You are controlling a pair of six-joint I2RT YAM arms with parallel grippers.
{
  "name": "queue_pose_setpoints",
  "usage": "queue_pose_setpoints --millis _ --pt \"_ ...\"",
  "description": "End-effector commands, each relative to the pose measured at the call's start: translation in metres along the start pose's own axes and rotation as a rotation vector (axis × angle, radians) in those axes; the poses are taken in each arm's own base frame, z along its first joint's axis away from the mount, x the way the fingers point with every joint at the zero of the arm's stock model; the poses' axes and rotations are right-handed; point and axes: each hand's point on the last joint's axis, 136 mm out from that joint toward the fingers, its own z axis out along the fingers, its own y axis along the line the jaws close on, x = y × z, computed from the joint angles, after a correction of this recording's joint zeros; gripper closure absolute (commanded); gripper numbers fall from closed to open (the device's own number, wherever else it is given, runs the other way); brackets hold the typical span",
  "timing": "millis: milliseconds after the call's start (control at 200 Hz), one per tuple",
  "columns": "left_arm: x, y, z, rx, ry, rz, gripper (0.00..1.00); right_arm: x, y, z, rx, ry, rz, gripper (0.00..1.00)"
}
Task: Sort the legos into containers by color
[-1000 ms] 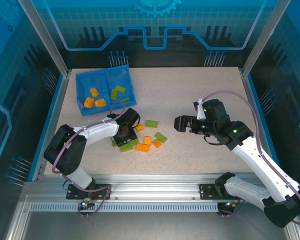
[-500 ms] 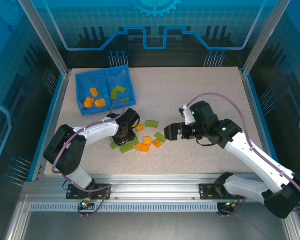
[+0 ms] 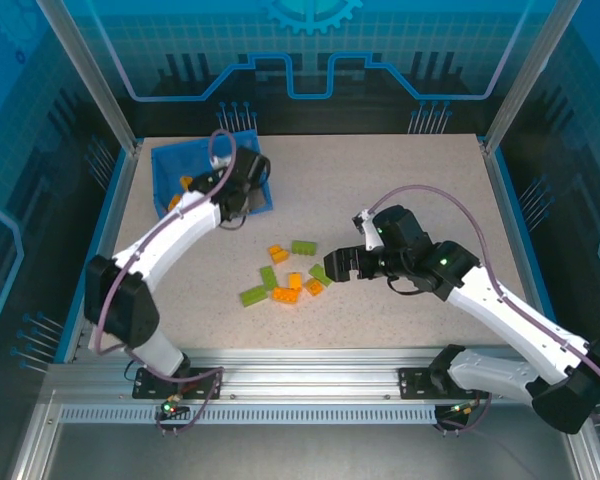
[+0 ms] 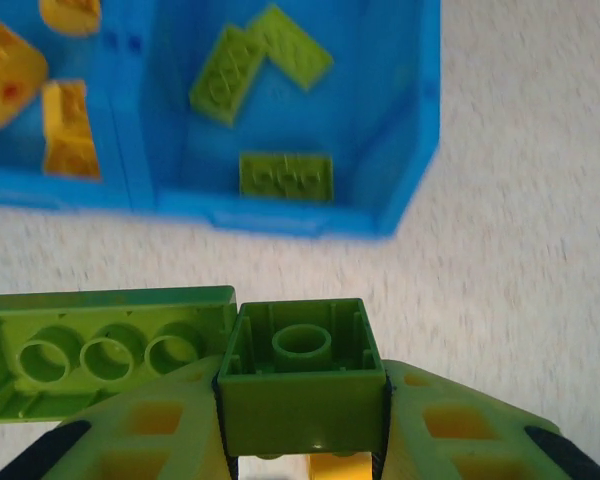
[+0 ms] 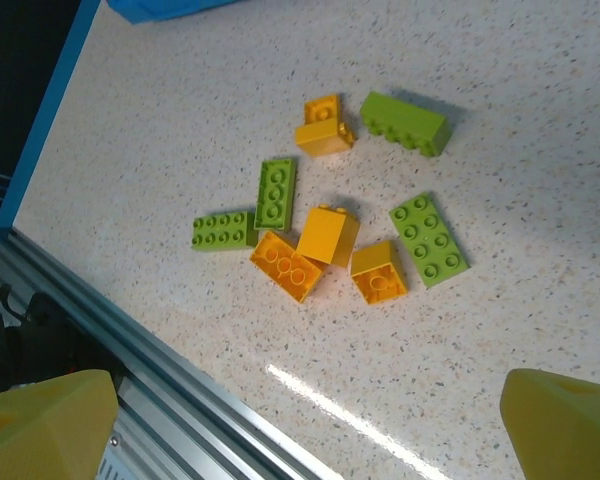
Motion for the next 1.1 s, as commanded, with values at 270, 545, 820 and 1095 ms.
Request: queue_pose_setpoints --millis 270,545,820,1095 --pt "-0.063 -0.003 0.107 -0.083 0.041 -0.043 0.77 -0.003 -0.011 -0.042 0.048 -0.133 0.04 0.0" --pt "-0.068 -0.005 0.149 -0.068 0.102 -0.179 0.58 -0.003 -0.009 -0.047 0.043 -0.131 0.041 0.0" --pt "-0.078 -0.01 0.124 -0.022 0.093 -0.202 0.51 -0.007 -0.007 -0.049 0.04 -0.144 0.041 0.0" --pt "-0.067 -0.015 0.059 0.124 0.115 -0.232 0.48 -0.012 -0.002 -0.039 0.026 -0.127 0.042 0.0"
